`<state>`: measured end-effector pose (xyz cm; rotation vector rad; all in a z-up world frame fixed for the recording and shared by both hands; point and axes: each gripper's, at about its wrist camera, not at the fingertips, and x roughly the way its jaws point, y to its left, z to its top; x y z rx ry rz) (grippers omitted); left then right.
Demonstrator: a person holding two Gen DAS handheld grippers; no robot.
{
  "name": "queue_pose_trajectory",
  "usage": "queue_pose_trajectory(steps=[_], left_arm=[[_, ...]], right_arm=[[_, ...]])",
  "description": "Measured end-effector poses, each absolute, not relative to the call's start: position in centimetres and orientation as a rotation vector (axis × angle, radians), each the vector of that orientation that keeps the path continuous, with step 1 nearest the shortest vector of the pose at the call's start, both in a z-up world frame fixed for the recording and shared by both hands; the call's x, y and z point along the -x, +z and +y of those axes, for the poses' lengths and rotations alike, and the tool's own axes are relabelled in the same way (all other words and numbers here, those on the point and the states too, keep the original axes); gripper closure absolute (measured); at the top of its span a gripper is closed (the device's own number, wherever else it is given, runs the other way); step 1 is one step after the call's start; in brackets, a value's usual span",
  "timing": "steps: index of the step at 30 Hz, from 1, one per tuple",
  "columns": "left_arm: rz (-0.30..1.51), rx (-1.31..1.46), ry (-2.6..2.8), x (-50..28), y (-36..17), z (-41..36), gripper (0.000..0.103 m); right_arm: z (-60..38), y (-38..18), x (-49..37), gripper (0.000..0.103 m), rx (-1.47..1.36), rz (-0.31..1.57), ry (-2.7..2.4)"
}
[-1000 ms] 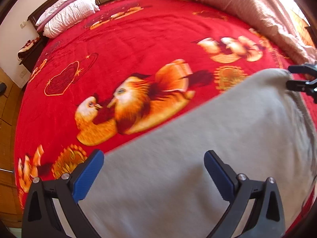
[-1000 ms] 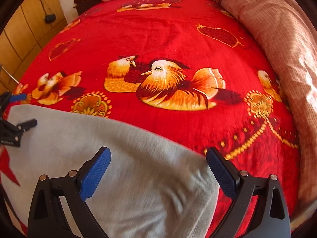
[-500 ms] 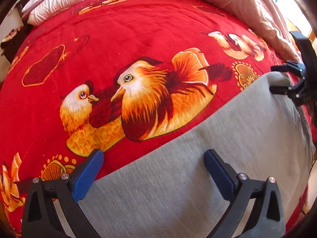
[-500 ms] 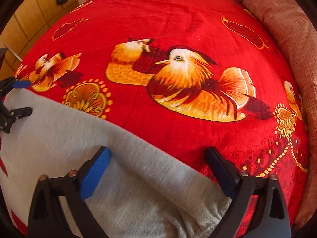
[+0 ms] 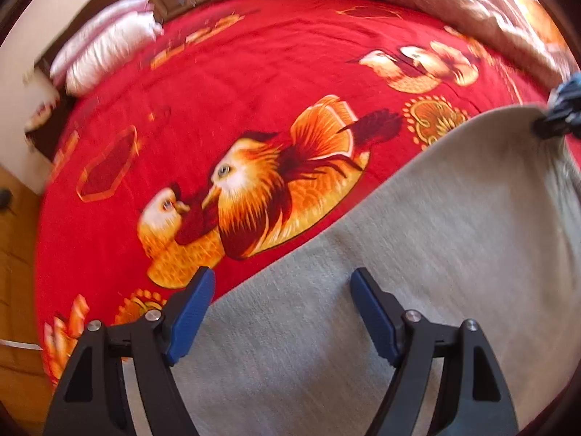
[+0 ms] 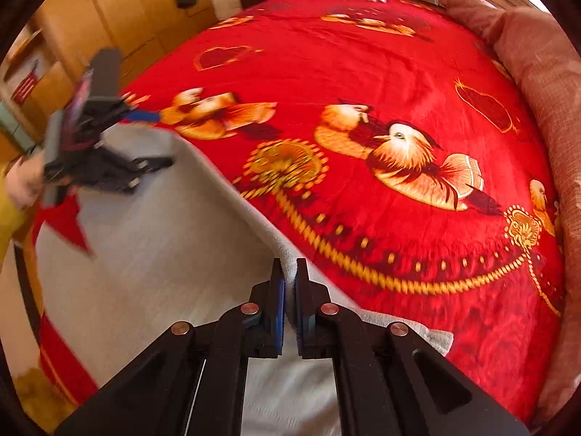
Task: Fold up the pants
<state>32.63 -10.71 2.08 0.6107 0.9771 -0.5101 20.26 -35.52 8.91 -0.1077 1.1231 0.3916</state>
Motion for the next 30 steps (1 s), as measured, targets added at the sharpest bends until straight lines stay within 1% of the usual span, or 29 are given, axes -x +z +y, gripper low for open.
queue_pose_trajectory(steps=[5, 8, 9, 10, 11, 12, 13, 16, 18, 24, 30], left_arm=[[0.944, -0.686, -0.503, -31.7, 2.4, -11.3, 0.022], [0.942, -0.69, -0.539, -31.2, 2.5, -10.9, 0.022], [0.939, -0.692, -0.554, -30.9, 2.5, -10.9, 0.026], [0.943, -0.685, -0.585, -30.7, 2.5, -10.8, 0.045], [0.965, -0.669, -0.613, -30.3, 2.6, -11.0, 0.059], [1.003, -0.636, -0.641, -30.3, 2.6, -11.0, 0.085], [1.018, -0.616, -0.643, -29.4, 2.9, -11.1, 0.09], [0.979, -0.622, -0.631, -27.8, 3.7, -11.0, 0.095], [0.979, -0.579, -0.628, -27.1, 4.4, -10.4, 0.096], [0.938, -0.424, -0.612, -22.6, 8.0, -8.0, 0.097], [0.906, -0.361, -0.569, -16.1, 10.2, -6.9, 0.097]], right_arm=[[-34.7, 8.4, -17.1, 0.097, 0.183, 1.157, 0.424], [-34.8, 7.6, -16.8, 0.097, 0.163, 1.16, 0.416], [-35.0, 7.4, -17.0, 0.097, 0.141, 1.16, 0.406], [-35.2, 7.4, -16.9, 0.097, 0.128, 1.159, 0.399], [-35.4, 7.3, -17.0, 0.097, 0.11, 1.156, 0.389], [-35.6, 7.4, -17.0, 0.097, 0.098, 1.152, 0.382], [-35.9, 7.5, -16.9, 0.097, 0.083, 1.145, 0.372], [-36.6, 8.3, -16.4, 0.097, 0.04, 1.121, 0.36], [-36.8, 8.9, -15.7, 0.097, 0.028, 1.103, 0.357], [-36.9, 10.3, -12.5, 0.097, 0.009, 1.065, 0.367], [-36.7, 10.4, -8.0, 0.097, -0.016, 1.044, 0.369]])
